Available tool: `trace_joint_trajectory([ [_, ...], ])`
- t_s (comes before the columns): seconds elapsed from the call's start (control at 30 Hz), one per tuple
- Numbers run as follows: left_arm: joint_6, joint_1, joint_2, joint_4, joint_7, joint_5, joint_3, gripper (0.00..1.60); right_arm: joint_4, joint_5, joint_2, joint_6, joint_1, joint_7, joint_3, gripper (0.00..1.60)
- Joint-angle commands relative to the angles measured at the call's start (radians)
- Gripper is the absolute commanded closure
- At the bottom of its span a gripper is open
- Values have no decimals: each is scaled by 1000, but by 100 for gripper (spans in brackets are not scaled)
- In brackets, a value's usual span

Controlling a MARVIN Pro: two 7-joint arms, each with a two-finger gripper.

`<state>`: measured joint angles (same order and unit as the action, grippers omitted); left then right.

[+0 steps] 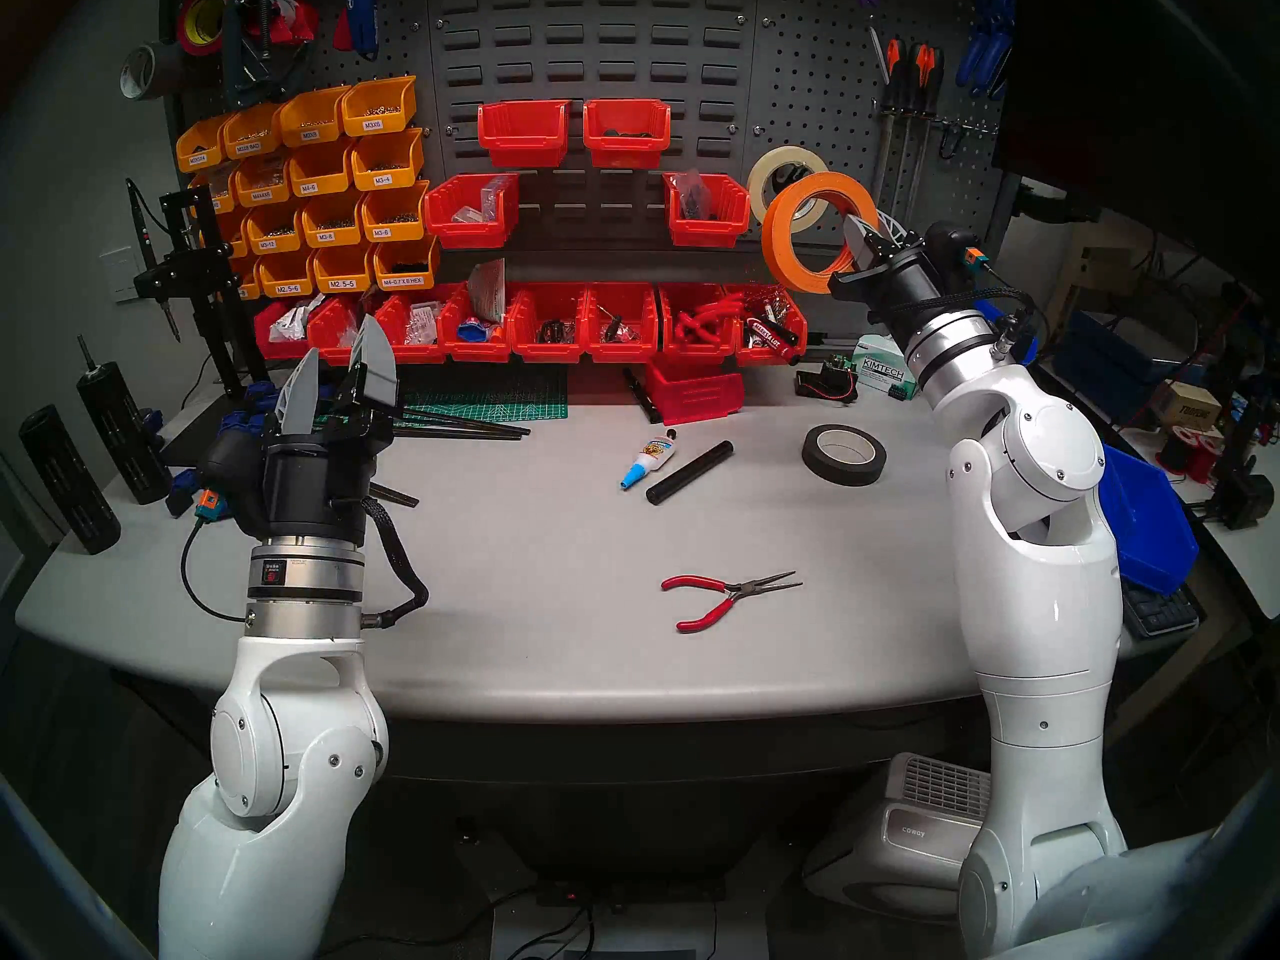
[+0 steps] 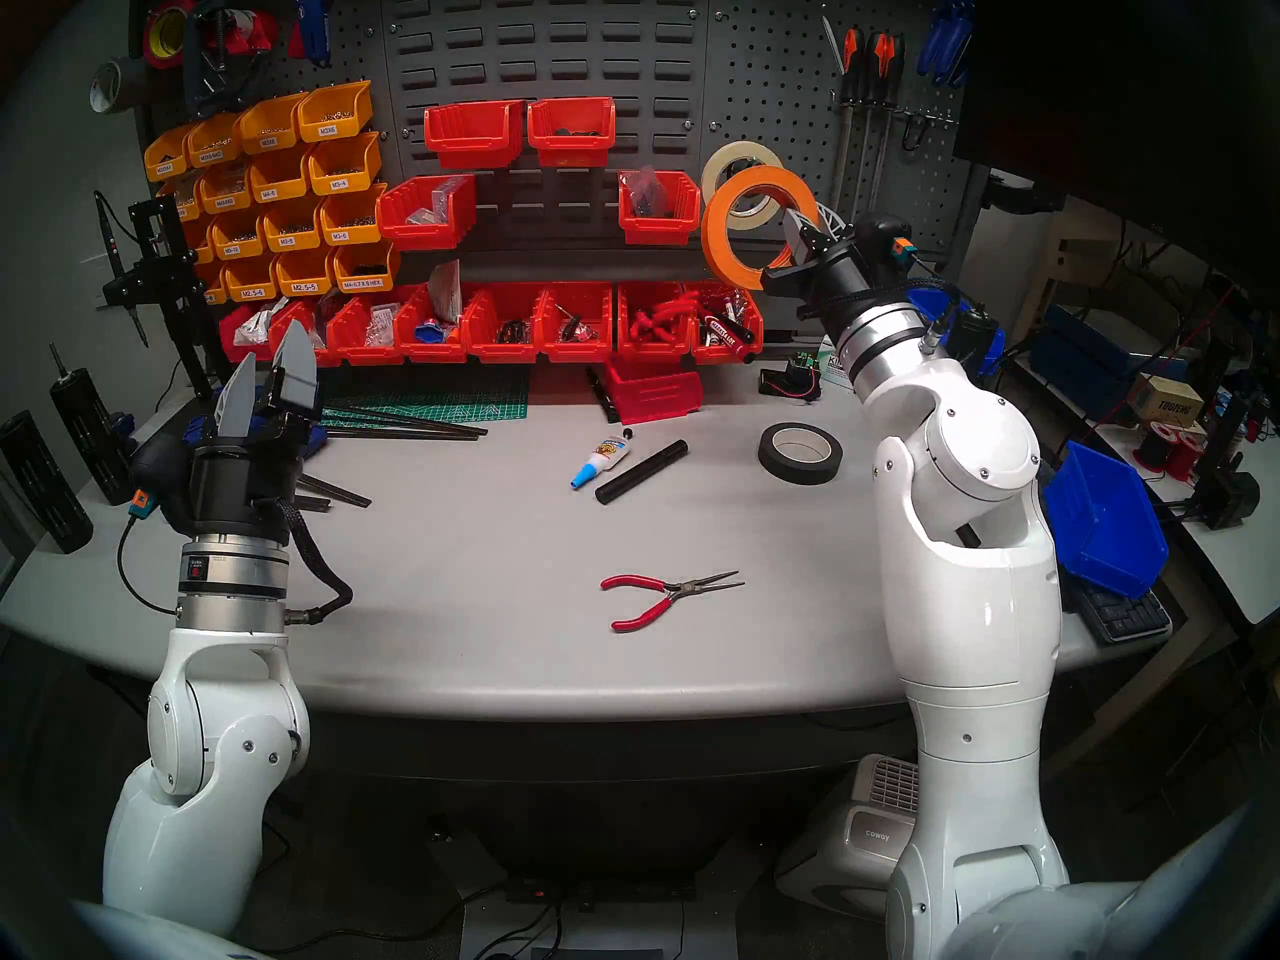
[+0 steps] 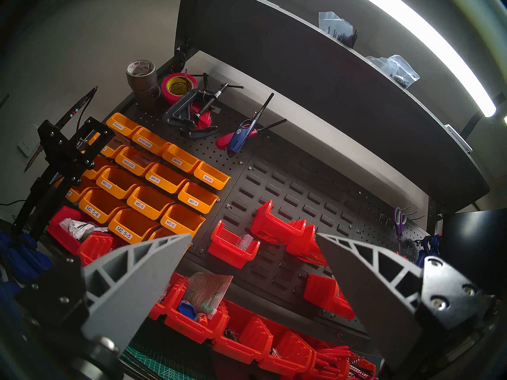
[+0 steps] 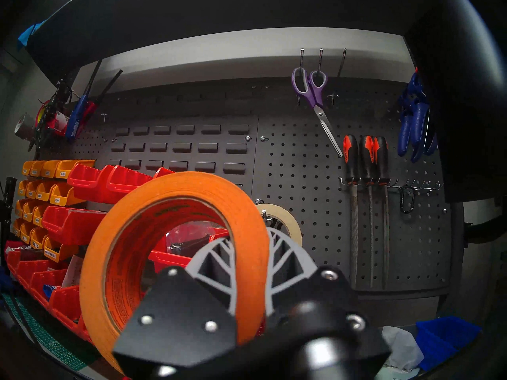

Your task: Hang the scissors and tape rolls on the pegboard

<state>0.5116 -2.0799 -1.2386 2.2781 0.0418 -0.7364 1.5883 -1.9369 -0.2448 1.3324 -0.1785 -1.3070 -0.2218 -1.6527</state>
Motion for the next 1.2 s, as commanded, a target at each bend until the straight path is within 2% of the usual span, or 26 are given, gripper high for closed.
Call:
trace_joint_trajectory([
  [0.0, 9, 11, -2, 30, -4, 0, 2, 0, 14, -3, -23, 23, 112, 7, 0, 160],
  [0.43, 9, 11, -1, 29, -4, 0, 2, 0, 55, -16, -52, 17, 188, 17, 7, 160],
  [0.67, 9, 11, -2, 30, -4, 0, 2, 0, 117, -28, -61, 16, 244, 17, 8, 160],
  [1.0, 9, 10, -2, 30, -4, -1, 2, 0, 228, -83, -34, 39, 325, -2, 16, 160],
  [1.03, 9, 10, -2, 30, -4, -1, 2, 0, 207, -94, -34, 47, 295, 6, 11, 160],
  [1.07, 9, 10, -2, 30, -4, -1, 2, 0, 245, -97, -27, 46, 335, -8, 15, 160],
  [1.17, 9, 10, -2, 30, -4, -1, 2, 0, 258, -106, -21, 52, 340, -12, 15, 160],
])
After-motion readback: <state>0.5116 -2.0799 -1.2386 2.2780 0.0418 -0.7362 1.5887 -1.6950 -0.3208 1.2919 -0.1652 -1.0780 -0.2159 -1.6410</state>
